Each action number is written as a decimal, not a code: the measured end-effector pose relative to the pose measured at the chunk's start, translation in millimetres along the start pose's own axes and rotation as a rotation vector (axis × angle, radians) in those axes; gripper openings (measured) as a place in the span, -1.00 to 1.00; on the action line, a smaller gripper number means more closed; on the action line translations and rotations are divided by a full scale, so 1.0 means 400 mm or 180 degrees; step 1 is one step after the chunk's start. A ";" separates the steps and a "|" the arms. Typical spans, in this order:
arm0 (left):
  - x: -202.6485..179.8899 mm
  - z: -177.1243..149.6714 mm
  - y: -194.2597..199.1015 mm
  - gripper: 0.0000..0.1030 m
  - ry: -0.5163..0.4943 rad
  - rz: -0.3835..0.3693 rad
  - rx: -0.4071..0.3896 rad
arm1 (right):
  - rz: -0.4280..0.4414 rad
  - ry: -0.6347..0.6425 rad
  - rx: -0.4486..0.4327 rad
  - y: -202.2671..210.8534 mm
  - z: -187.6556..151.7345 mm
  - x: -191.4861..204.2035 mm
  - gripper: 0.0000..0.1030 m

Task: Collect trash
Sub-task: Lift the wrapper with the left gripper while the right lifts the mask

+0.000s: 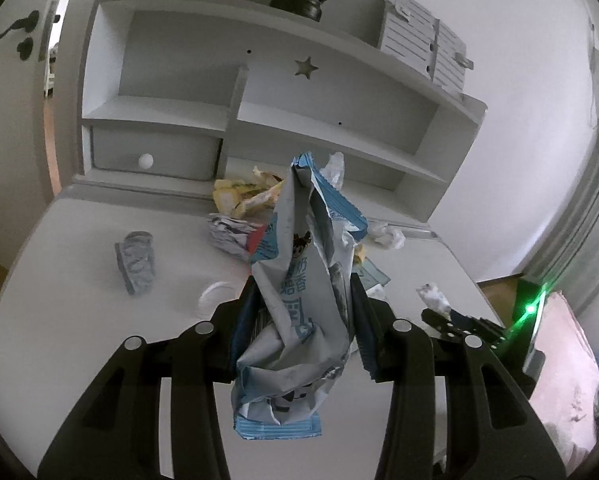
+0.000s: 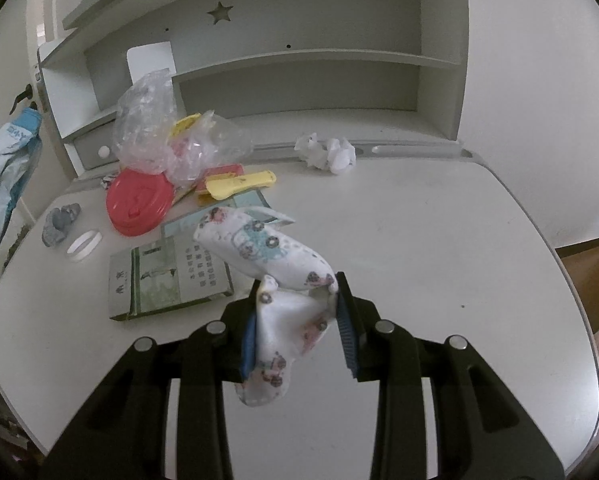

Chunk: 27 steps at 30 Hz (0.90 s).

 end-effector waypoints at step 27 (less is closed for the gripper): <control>0.030 -0.050 -0.135 -0.17 -0.0058 0.0265 0.0367 | 0.0178 0.0121 0.0057 -0.004 0.004 0.003 -0.33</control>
Point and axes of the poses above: each gripper's, at about its wrist camera, not at the fingertips, and y roughly against the way its jaws point, x to its left, z to its top, the point moved 4 cm from there along -y, roughly the way its jaws point, and after that the axes turned 12 degrees about x, right-handed, at the moved point
